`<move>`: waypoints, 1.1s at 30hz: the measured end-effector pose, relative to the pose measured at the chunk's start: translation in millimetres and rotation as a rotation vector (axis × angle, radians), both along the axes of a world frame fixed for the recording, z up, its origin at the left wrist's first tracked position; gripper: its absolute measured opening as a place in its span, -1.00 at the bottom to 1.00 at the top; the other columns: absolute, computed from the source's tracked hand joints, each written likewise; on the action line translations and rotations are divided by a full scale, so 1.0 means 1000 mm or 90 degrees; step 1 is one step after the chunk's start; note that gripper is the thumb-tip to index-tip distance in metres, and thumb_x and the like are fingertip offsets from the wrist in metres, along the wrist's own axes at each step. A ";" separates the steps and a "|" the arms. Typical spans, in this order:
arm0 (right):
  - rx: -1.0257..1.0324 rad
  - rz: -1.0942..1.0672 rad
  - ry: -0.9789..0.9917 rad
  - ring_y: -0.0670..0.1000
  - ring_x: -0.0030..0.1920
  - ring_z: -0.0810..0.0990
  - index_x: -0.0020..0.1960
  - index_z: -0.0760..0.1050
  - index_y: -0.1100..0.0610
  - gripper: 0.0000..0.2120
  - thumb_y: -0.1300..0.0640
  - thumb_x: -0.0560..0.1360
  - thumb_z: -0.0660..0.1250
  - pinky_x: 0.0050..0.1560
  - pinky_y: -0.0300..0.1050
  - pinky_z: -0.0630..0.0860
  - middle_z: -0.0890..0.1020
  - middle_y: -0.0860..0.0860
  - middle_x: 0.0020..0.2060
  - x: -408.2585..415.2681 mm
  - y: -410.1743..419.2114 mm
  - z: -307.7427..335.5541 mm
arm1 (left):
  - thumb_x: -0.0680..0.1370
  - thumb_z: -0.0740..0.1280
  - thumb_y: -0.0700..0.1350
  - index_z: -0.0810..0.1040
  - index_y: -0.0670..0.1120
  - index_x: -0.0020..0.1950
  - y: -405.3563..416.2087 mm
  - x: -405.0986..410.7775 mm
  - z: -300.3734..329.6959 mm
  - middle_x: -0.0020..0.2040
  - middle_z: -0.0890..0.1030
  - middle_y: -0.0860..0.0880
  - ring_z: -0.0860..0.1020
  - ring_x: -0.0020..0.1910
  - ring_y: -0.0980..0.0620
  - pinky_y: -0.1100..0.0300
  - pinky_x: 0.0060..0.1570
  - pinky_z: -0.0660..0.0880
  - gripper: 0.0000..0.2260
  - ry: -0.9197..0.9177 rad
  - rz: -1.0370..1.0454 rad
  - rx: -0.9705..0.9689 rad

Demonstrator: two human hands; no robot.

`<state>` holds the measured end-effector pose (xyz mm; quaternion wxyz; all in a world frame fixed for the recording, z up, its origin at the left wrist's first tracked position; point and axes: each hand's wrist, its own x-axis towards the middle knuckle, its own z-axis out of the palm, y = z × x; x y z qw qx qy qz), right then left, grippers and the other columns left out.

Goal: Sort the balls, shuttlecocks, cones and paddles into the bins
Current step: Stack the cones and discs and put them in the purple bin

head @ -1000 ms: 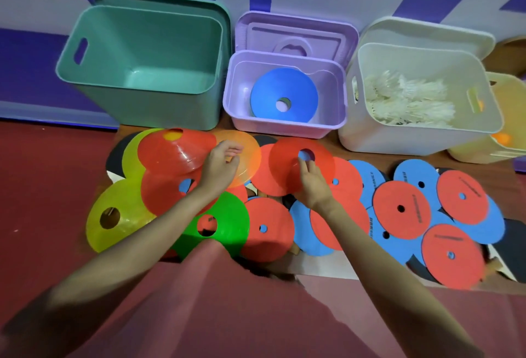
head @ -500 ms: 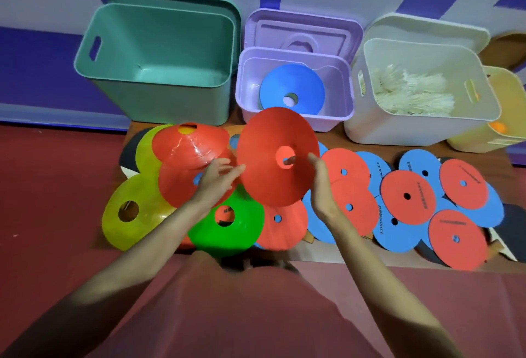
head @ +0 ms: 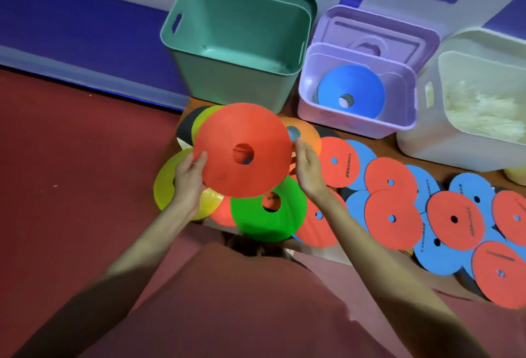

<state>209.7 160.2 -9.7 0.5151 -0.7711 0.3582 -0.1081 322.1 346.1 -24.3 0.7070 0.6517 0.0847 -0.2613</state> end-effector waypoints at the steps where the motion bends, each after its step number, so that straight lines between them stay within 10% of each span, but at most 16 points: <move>1: -0.062 0.027 0.019 0.09 -0.16 0.54 0.00 0.50 0.31 -0.65 0.03 0.60 0.12 -0.05 0.13 0.48 0.53 0.12 -0.14 0.007 0.000 -0.007 | 0.62 0.21 -0.21 0.55 -0.08 0.06 0.010 0.003 -0.003 -0.06 0.60 0.00 0.55 -0.12 0.10 0.09 0.02 0.51 -0.86 -0.018 0.049 0.010; 3: -0.162 0.113 0.049 0.19 -0.07 0.57 0.20 0.45 0.28 -0.72 0.27 0.49 0.27 0.06 0.06 0.48 0.50 0.19 0.09 0.025 -0.005 -0.020 | 0.61 0.22 -0.23 0.54 -0.08 -0.01 0.031 0.009 -0.011 -0.11 0.59 0.01 0.52 -0.10 0.05 0.02 0.13 0.45 -0.87 -0.045 0.125 0.038; 7: -0.431 0.339 0.171 0.21 0.24 0.38 0.47 0.17 0.22 -0.23 0.24 0.32 0.40 0.28 0.02 0.33 0.34 0.15 0.36 0.070 -0.018 -0.046 | 0.60 0.23 -0.20 0.53 -0.05 -0.14 0.062 0.015 -0.023 -0.14 0.57 0.02 0.49 -0.03 -0.04 -0.05 0.12 0.43 -0.84 -0.032 0.194 0.077; 14: -0.682 0.431 0.283 0.22 0.03 0.44 0.49 0.14 0.21 -0.12 0.20 0.27 0.47 -0.03 0.02 0.45 0.39 0.12 0.36 0.110 -0.020 -0.073 | 0.60 0.21 -0.25 0.54 -0.13 -0.08 0.075 0.015 -0.025 -0.14 0.56 -0.05 0.47 -0.04 -0.05 -0.13 0.09 0.46 -0.86 -0.026 0.257 0.093; 22: -0.591 0.310 0.142 0.24 0.13 0.39 0.45 0.19 0.28 -0.02 -0.11 0.21 0.51 0.22 0.02 0.28 0.41 0.21 0.28 0.084 -0.006 -0.027 | 0.62 0.16 -0.28 0.47 -0.31 0.26 0.076 0.012 -0.019 0.19 0.55 -0.27 0.48 0.07 0.01 0.16 0.13 0.41 -0.75 -0.091 0.259 0.142; 33: -0.115 0.000 -0.171 0.02 0.05 0.48 0.15 0.46 0.16 -0.66 0.03 0.62 -0.02 0.19 0.03 0.38 0.57 0.08 0.05 0.029 0.032 0.038 | 0.59 0.23 -0.07 0.58 -0.12 0.14 0.068 0.008 -0.017 0.07 0.62 -0.08 0.56 0.04 0.00 0.05 0.17 0.47 -0.77 -0.161 0.112 0.176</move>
